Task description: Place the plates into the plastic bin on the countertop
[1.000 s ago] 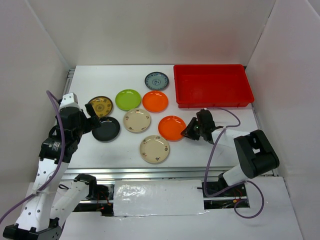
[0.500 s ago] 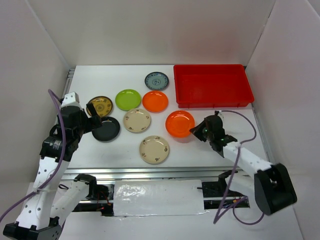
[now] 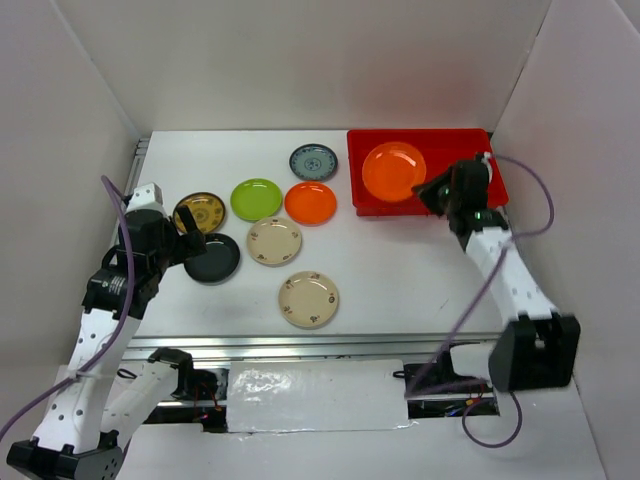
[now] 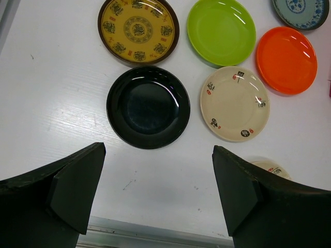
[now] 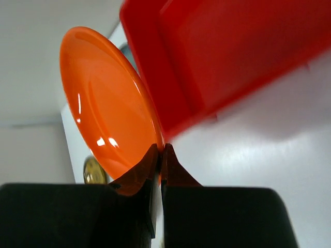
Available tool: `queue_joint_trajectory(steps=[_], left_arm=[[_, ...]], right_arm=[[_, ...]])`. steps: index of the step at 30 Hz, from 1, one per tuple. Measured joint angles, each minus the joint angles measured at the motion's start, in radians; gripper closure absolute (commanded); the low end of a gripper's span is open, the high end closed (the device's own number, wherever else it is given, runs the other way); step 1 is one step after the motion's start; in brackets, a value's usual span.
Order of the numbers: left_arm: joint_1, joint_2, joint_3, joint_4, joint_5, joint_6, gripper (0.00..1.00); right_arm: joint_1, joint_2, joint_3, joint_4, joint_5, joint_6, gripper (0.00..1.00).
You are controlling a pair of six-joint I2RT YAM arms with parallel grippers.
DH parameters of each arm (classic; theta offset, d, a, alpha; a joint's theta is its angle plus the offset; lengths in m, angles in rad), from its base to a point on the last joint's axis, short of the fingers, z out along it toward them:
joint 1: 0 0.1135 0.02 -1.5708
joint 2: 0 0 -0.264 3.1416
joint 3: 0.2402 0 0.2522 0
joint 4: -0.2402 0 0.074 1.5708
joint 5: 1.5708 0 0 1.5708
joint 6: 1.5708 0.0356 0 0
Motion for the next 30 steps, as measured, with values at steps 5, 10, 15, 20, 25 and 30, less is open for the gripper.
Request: queue_joint_trajectory(steps=[5,10,15,20,25,30], left_arm=[[0.000,0.009,-0.004,0.015,0.020,0.019,0.03],[0.000,0.020,-0.008,0.016,0.035,0.023,0.03],[0.000,0.023,-0.012,0.024,0.061,0.027,0.01],[-0.002,0.035,-0.014,0.029,0.091,0.045,0.01],[-0.002,0.051,-0.014,0.029,0.106,0.046,0.01],[-0.002,0.054,-0.014,0.030,0.128,0.046,0.01]], right_arm=[[-0.127,0.411,0.293,0.057,-0.050,-0.014,1.00],[-0.176,0.796,0.632,-0.082,-0.096,-0.037,1.00],[-0.199,0.960,0.807,-0.119,-0.159,-0.054,1.00],[-0.219,1.029,0.890,-0.143,-0.196,-0.072,0.92],[-0.212,1.050,0.917,-0.161,-0.212,-0.085,0.00],[-0.174,1.030,0.891,-0.162,-0.206,-0.106,0.00]])
